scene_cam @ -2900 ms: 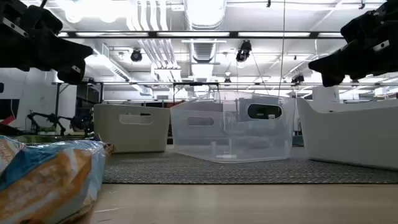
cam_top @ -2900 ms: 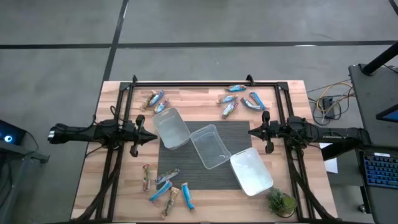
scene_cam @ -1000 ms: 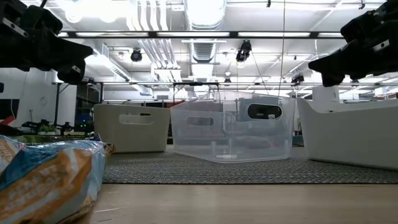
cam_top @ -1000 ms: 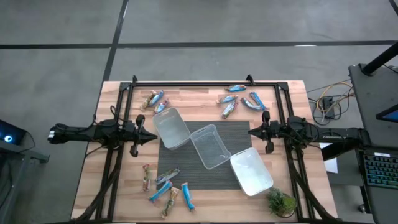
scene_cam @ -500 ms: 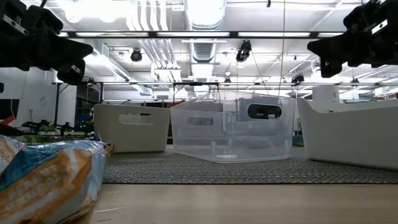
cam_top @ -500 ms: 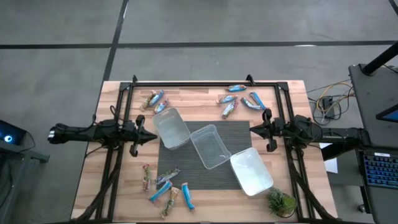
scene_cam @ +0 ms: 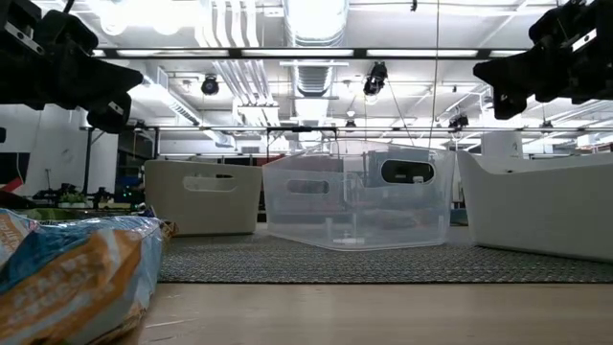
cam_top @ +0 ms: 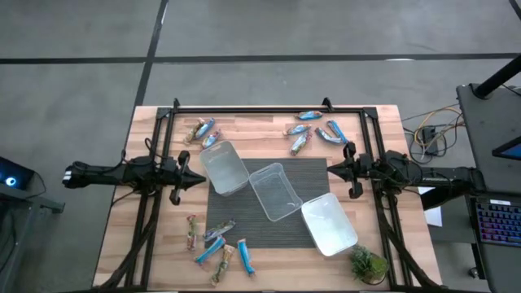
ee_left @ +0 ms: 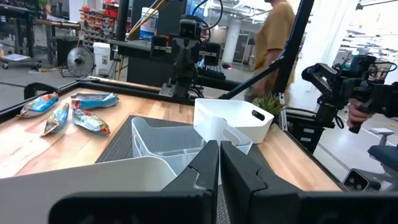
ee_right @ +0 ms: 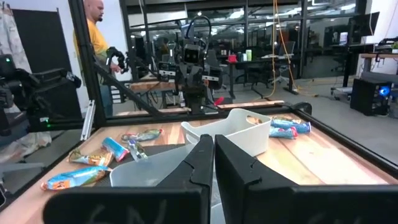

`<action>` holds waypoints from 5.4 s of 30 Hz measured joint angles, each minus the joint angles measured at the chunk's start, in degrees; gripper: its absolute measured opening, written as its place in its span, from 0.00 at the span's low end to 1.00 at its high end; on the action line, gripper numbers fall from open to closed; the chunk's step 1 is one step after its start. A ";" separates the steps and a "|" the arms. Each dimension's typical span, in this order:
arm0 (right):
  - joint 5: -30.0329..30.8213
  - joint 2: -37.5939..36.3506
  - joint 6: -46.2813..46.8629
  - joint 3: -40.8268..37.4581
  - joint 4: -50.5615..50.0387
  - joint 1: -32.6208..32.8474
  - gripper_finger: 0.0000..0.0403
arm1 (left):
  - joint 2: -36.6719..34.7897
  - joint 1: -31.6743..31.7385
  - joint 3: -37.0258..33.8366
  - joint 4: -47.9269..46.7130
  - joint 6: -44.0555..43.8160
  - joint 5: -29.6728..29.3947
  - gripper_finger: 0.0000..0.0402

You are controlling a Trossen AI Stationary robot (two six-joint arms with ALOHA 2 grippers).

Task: Pick and place Granola Bars by type
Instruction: Put the red granola bar into the gray bin

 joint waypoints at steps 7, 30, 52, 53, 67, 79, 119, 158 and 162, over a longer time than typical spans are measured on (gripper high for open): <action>2.40 -0.01 8.30 0.00 12.23 -0.04 0.02 | 0.00 0.00 0.02 -0.09 0.00 0.00 0.00; 8.99 11.77 1.64 31.43 -15.23 -0.07 0.02 | -0.02 0.00 0.02 -0.17 0.00 0.00 0.00; 16.55 42.02 -0.37 61.16 -31.30 -2.85 0.02 | -0.02 0.00 0.02 -0.20 0.01 0.02 0.00; 16.51 42.93 0.23 62.77 -34.20 -3.52 0.02 | -0.02 0.00 0.02 -0.20 0.02 0.02 0.00; 7.64 53.30 -6.45 79.49 -59.57 -13.03 0.02 | 0.00 0.00 0.02 -0.20 0.02 0.02 0.00; 3.25 58.25 -16.40 82.24 -67.20 -19.99 0.02 | -0.01 0.00 0.02 -0.20 0.01 0.02 0.00; -0.64 67.31 -34.27 87.75 -79.23 -25.64 0.02 | -0.02 -0.01 0.02 -0.21 0.02 0.02 0.00; -0.61 80.19 -54.36 90.69 -82.61 -26.73 0.02 | -0.01 -0.01 0.02 -0.21 0.00 0.02 0.00; -0.43 81.43 -58.04 90.68 -82.42 -26.71 0.02 | 0.00 0.00 0.02 -0.20 0.01 0.02 0.00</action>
